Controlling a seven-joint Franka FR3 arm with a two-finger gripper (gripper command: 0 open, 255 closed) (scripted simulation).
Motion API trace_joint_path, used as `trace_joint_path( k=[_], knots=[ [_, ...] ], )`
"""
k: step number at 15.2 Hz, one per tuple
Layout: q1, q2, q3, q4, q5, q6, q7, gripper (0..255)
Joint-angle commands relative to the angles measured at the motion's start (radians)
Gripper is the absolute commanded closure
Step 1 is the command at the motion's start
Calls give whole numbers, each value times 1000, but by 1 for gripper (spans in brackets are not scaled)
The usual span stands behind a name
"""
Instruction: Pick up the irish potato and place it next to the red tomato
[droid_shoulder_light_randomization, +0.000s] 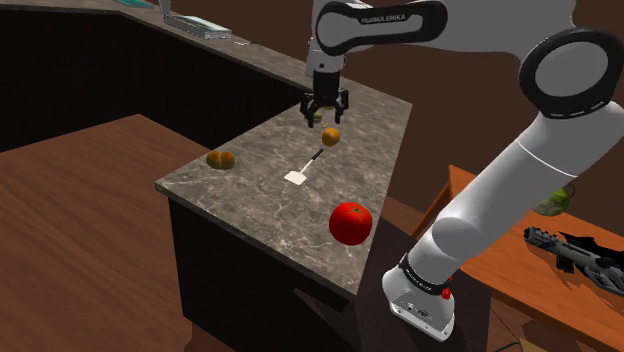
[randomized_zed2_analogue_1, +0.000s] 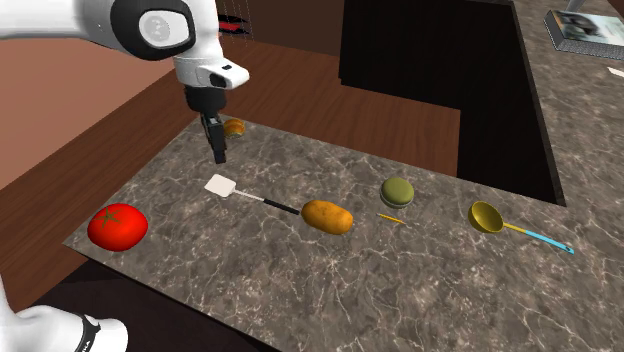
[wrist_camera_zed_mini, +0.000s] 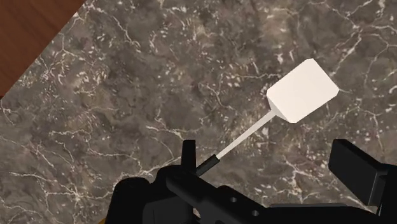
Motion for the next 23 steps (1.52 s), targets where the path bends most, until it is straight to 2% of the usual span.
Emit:
trace_joint_path(
  k=[1,12,20,21,23],
  knots=[
    [-12,99,-3,81,-28,-13,65,0],
    [-52,548,-97,516,-123,-158,319,0],
    [-107,891,-193,945,-131,-344,433,0],
    [-110,905,-196,964,-131,-353,436,0],
    [-113,880,-196,900,-132,-313,442,0]
  ],
)
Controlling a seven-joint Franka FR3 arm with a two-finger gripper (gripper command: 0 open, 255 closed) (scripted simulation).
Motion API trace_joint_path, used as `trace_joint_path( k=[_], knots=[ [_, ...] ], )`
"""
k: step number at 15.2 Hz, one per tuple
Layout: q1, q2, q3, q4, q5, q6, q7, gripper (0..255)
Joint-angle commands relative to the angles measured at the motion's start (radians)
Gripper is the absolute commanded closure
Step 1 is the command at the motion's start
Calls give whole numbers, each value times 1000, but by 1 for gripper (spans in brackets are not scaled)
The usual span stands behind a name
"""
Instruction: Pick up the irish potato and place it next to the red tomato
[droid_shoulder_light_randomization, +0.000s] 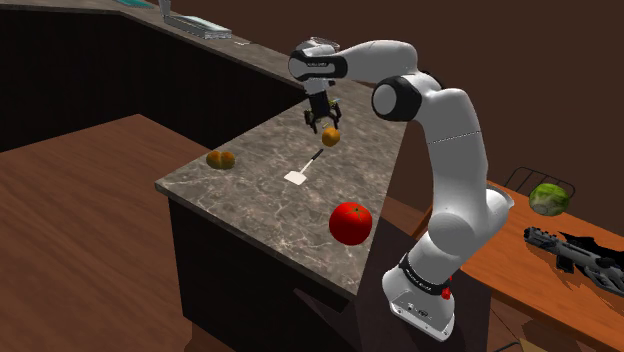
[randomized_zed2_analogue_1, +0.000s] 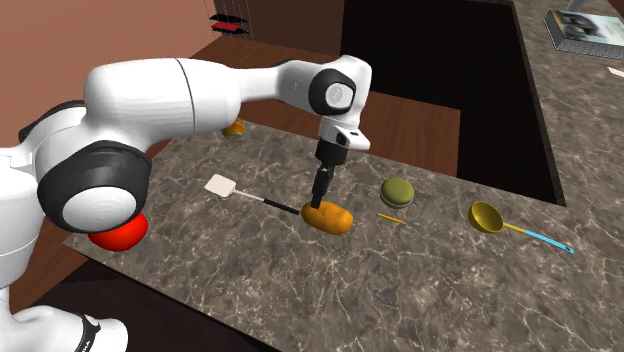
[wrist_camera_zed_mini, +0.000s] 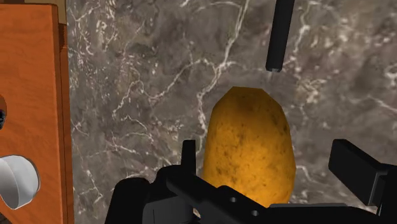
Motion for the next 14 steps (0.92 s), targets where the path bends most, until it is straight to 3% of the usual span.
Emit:
trace_joint_path(
  k=[1,5,13,14],
  knots=[
    [-4,-12,-2,-42,-1,29,7,0],
    [-10,-51,-2,-161,-5,108,17,0],
    [-10,-51,-2,-160,-5,108,17,0],
    [-10,-51,-2,-160,-5,108,17,255]
  ],
)
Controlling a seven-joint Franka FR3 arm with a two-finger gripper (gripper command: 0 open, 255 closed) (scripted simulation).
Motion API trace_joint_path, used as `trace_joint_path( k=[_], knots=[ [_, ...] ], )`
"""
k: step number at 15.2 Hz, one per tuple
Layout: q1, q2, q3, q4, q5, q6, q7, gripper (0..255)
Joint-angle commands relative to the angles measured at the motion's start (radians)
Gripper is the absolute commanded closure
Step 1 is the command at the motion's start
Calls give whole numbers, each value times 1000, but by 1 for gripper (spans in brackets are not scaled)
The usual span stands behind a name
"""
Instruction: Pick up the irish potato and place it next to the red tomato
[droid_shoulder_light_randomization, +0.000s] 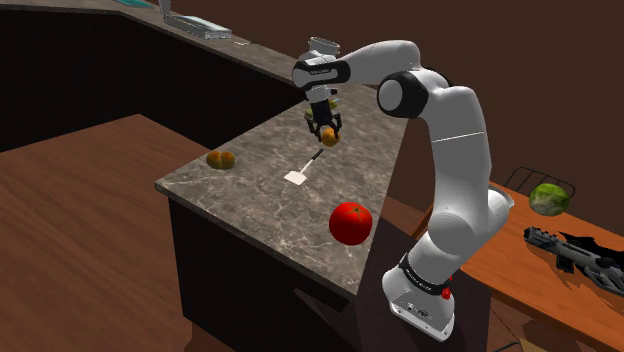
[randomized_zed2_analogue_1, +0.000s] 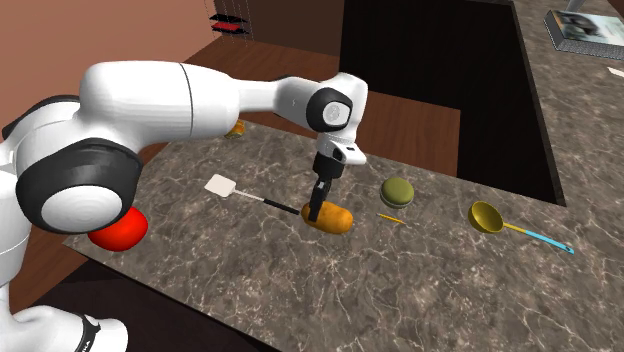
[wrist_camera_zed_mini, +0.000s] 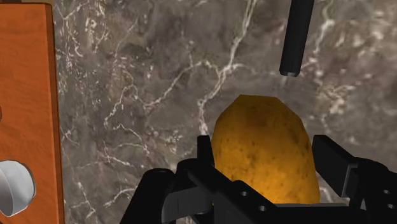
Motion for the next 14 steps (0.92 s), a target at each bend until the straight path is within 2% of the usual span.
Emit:
trace_joint_path(
  k=[1,9,14],
  knots=[
    [0,0,0,0,0,0,0,255],
    [0,0,0,0,0,0,0,255],
    [2,-19,-2,34,-2,-52,-13,255]
  ],
)
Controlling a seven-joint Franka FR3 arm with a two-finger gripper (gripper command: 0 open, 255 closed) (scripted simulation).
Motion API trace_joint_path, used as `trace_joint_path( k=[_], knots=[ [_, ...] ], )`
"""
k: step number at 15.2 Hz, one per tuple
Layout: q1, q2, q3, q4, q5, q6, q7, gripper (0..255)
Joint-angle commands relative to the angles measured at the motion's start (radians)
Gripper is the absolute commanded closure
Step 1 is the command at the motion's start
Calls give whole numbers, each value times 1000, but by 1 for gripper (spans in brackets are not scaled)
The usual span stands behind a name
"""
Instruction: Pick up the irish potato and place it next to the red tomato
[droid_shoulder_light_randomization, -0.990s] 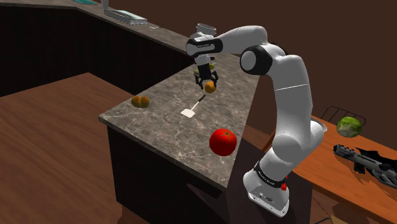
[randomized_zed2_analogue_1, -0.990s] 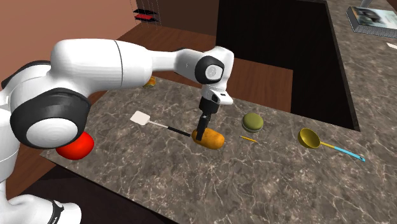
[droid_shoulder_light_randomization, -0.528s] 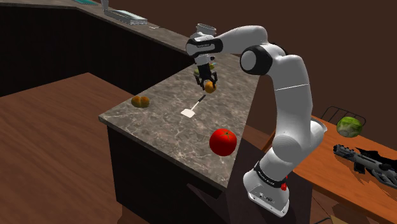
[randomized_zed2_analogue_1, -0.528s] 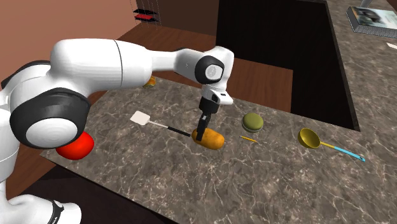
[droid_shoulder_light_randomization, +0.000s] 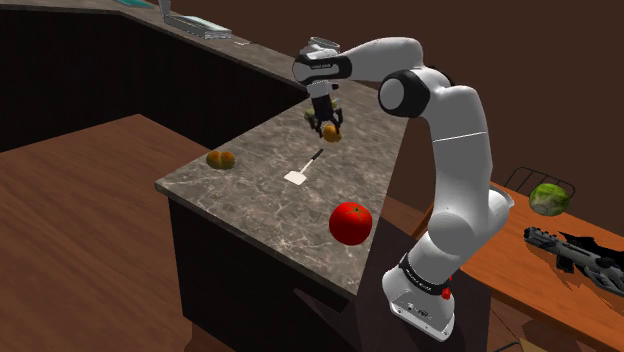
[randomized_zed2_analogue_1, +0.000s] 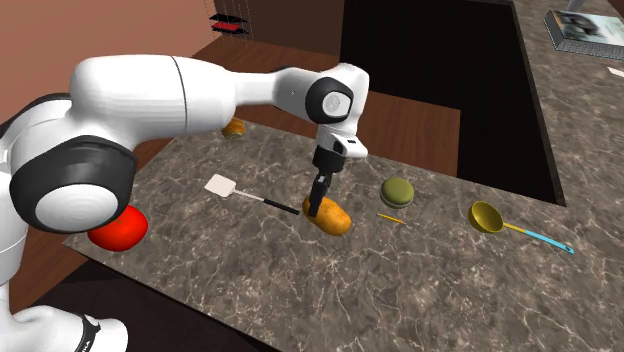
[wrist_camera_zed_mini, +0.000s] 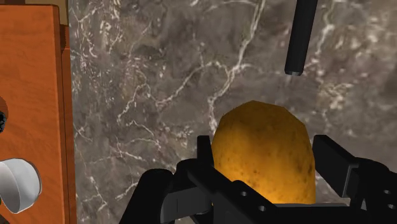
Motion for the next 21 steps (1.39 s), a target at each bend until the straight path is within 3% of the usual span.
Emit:
trace_joint_path(
  k=[1,21],
  knots=[
    [0,-9,-1,12,-1,-20,-6,255],
    [6,-5,-13,283,-15,-280,-76,255]
  ],
)
